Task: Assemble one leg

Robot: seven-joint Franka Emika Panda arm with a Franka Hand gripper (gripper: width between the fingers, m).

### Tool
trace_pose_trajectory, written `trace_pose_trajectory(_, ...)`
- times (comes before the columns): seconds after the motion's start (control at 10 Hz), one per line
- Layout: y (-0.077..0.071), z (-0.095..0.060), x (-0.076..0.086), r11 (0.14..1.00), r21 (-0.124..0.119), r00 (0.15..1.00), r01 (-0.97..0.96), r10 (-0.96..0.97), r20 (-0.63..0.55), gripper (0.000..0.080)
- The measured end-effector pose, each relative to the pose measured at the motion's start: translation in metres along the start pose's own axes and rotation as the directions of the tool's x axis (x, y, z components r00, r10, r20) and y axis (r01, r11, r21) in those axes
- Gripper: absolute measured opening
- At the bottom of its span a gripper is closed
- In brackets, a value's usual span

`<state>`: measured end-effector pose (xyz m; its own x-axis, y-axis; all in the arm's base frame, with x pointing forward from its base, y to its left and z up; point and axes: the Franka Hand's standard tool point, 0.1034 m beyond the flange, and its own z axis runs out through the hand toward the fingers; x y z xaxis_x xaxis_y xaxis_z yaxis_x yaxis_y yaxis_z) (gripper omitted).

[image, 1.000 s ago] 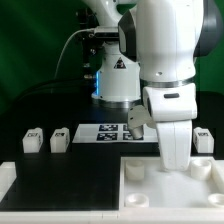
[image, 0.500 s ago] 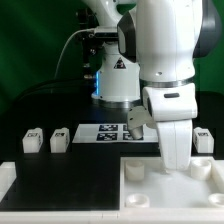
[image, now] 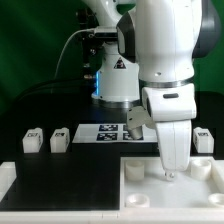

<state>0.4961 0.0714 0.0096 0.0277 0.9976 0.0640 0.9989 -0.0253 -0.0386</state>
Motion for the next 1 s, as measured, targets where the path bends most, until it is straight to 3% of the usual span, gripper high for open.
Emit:
trace_pose_trajectory(0.8,0.000,0.000,0.000,1.000,0.000,1.000,-0.013,0.013,0.000,0.0649)
trace_pose_trajectory(1.0,0.002,-0.022,0.026,0.982,-0.031,0.982,-0.188,0.188,-0.004,0.0649)
